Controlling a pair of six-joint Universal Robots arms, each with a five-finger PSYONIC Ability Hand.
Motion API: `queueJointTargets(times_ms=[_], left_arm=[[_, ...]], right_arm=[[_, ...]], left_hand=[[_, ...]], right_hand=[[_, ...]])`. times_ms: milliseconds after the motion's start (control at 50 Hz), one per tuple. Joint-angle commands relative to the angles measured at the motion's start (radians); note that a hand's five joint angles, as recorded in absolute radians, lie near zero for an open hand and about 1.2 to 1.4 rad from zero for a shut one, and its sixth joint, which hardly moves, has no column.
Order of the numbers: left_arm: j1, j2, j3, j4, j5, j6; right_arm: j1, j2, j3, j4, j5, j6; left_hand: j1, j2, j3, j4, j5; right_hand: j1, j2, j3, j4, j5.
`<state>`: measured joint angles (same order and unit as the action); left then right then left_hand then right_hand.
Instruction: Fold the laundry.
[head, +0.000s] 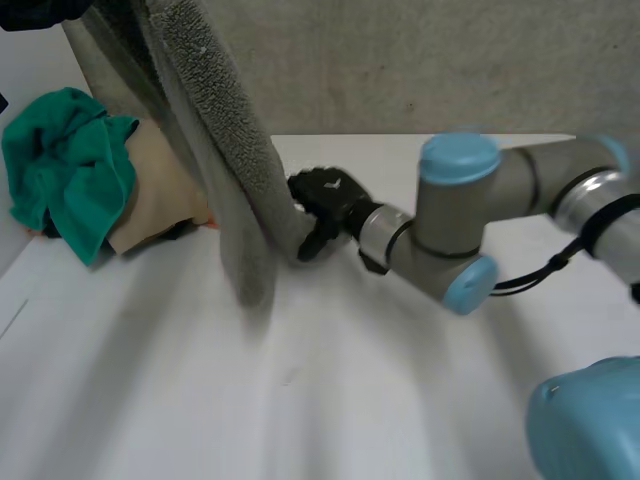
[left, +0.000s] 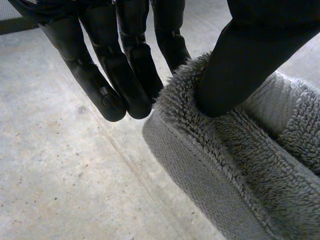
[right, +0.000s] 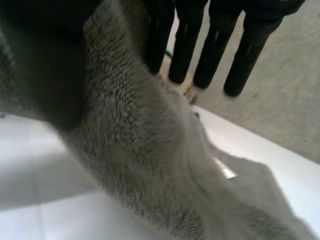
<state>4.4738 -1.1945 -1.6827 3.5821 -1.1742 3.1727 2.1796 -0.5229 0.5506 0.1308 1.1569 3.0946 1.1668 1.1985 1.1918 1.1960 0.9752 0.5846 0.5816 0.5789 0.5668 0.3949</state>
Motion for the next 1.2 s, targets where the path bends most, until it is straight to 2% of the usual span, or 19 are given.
queueJointTargets(times_ms=[20, 60, 120, 200, 280, 360, 440, 520, 600, 700, 740, 760, 860, 940, 1020, 1140, 1200], left_arm=[[0.030, 0.003, -0.025, -0.005, -0.005, 0.004], [0.059, -0.005, -0.035, -0.005, -0.005, 0.003], [0.094, -0.019, -0.045, -0.003, -0.005, 0.000], [0.151, -0.050, -0.057, -0.006, -0.010, 0.000], [0.192, -0.097, -0.071, -0.028, -0.031, 0.004], [0.193, -0.186, -0.074, -0.081, -0.053, 0.007], [0.161, -0.313, -0.069, -0.143, -0.073, 0.033], [0.115, -0.465, -0.052, -0.193, -0.107, 0.084], [0.055, -0.623, 0.003, -0.230, -0.160, 0.150], [-0.014, -0.747, 0.090, -0.276, -0.252, 0.217], [-0.037, -0.770, 0.125, -0.292, -0.283, 0.231], [-0.045, -0.774, 0.133, -0.296, -0.292, 0.231], [-0.077, -0.760, 0.150, -0.307, -0.309, 0.219], [-0.091, -0.732, 0.121, -0.301, -0.311, 0.220], [-0.091, -0.694, 0.078, -0.287, -0.305, 0.220], [-0.079, -0.645, 0.015, -0.266, -0.288, 0.219], [-0.071, -0.629, -0.005, -0.263, -0.279, 0.216]], right_arm=[[0.035, 0.061, -0.020, 0.007, 0.138, -0.079], [0.003, 0.040, -0.023, 0.016, 0.180, -0.103], [-0.038, -0.012, -0.015, 0.041, 0.201, -0.105], [-0.130, -0.138, 0.020, 0.113, 0.184, -0.120], [-0.222, -0.346, 0.130, 0.180, 0.179, -0.215], [-0.262, -0.507, 0.269, 0.233, 0.185, -0.337], [-0.276, -0.586, 0.418, 0.303, 0.193, -0.489], [-0.265, -0.595, 0.556, 0.368, 0.227, -0.615], [-0.244, -0.565, 0.669, 0.383, 0.270, -0.680], [-0.227, -0.490, 0.726, 0.356, 0.284, -0.636], [-0.230, -0.479, 0.727, 0.349, 0.276, -0.591], [-0.235, -0.480, 0.726, 0.345, 0.264, -0.539], [-0.279, -0.538, 0.718, 0.339, 0.224, -0.421], [-0.340, -0.624, 0.698, 0.343, 0.182, -0.396], [-0.391, -0.620, 0.655, 0.360, 0.141, -0.470], [-0.397, -0.543, 0.589, 0.420, 0.110, -0.745], [-0.389, -0.511, 0.568, 0.426, 0.107, -0.835]], left_hand=[[0.229, 0.198, 0.204, 0.200, 0.247], [0.229, 0.198, 0.204, 0.200, 0.247], [0.229, 0.198, 0.204, 0.200, 0.247], [0.229, 0.198, 0.204, 0.200, 0.247], [0.229, 0.198, 0.204, 0.200, 0.247], [0.229, 0.198, 0.204, 0.200, 0.247], [0.229, 0.198, 0.204, 0.200, 0.247], [0.229, 0.198, 0.204, 0.200, 0.247], [0.229, 0.198, 0.204, 0.200, 0.247], [0.229, 0.198, 0.204, 0.200, 0.247], [0.229, 0.198, 0.204, 0.200, 0.247], [0.229, 0.198, 0.204, 0.200, 0.247], [0.229, 0.198, 0.204, 0.200, 0.247], [0.229, 0.198, 0.204, 0.200, 0.247], [0.229, 0.198, 0.204, 0.200, 0.247], [0.229, 0.198, 0.204, 0.200, 0.247], [0.229, 0.198, 0.204, 0.200, 0.247]], right_hand=[[0.812, 0.815, 0.817, 0.829, 0.827], [0.812, 0.815, 0.817, 0.829, 0.827], [0.812, 0.815, 0.817, 0.829, 0.827], [0.812, 0.815, 0.817, 0.829, 0.827], [0.812, 0.815, 0.817, 0.829, 0.827], [0.812, 0.815, 0.817, 0.829, 0.827], [0.812, 0.815, 0.817, 0.829, 0.827], [0.812, 0.815, 0.817, 0.829, 0.827], [0.812, 0.815, 0.817, 0.829, 0.827], [0.776, 0.779, 0.782, 0.794, 0.792], [0.402, 0.405, 0.408, 0.420, 0.418], [0.081, 0.084, 0.086, 0.098, 0.096], [-0.163, -0.160, -0.157, -0.145, -0.148], [-0.172, -0.169, -0.166, -0.154, -0.157], [-0.163, -0.160, -0.158, -0.146, -0.148], [-0.076, -0.073, -0.070, -0.058, -0.061], [-0.037, -0.034, -0.031, -0.019, -0.022]])
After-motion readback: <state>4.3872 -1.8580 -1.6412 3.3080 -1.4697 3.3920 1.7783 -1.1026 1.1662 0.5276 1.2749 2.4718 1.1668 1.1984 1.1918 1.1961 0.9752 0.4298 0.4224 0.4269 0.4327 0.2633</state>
